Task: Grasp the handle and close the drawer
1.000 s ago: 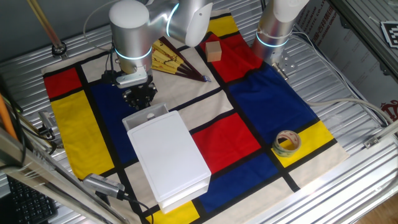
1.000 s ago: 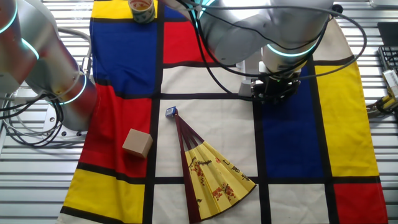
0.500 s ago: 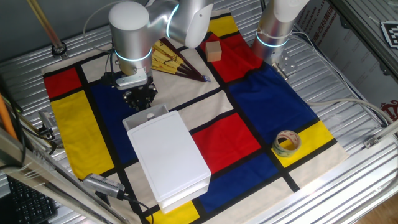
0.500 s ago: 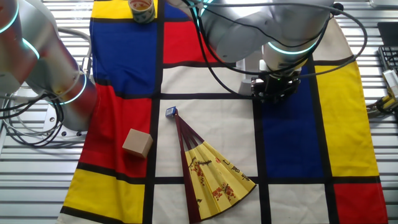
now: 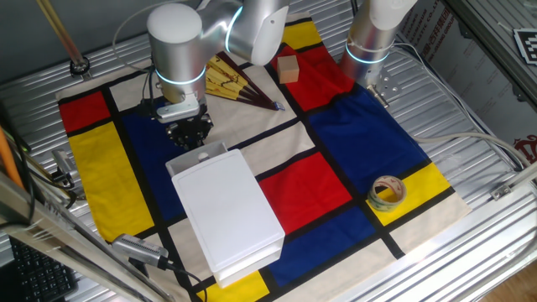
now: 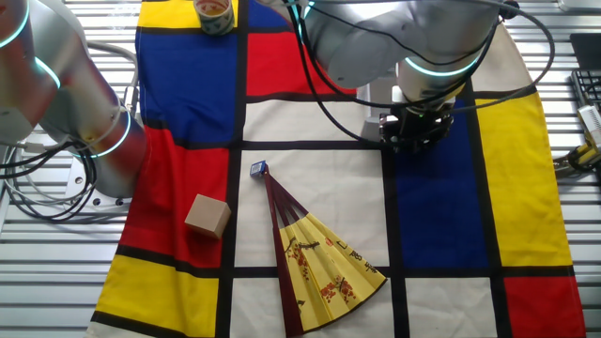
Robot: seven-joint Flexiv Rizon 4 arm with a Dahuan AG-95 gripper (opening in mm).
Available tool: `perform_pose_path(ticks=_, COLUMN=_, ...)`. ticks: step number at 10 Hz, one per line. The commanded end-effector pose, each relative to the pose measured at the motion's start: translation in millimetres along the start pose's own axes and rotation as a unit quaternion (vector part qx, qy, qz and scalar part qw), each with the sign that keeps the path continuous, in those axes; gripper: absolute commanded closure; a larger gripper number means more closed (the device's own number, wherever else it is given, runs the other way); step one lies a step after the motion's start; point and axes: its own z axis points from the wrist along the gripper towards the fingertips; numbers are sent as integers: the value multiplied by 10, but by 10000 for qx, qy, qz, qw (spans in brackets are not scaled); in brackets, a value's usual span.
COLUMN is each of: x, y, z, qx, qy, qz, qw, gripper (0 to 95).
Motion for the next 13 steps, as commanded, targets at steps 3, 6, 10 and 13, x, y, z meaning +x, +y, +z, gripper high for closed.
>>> perform_pose_path(ticks=3, x=-41, y=-2, z=6, qx=-11, qy=10, qz=34, qw=10000, gripper=950)
perform_pose_path(ticks=6, x=-64, y=1, z=1, qx=-20, qy=1, qz=20, qw=10000, gripper=950)
perform_pose_path(ticks=10, x=-117, y=6, z=-1, qx=-26, qy=-6, qz=-59, qw=10000, gripper=950)
perform_pose_path(ticks=13, x=-167, y=14, z=9, qx=-23, qy=-12, qz=-127, qw=9999, gripper=950)
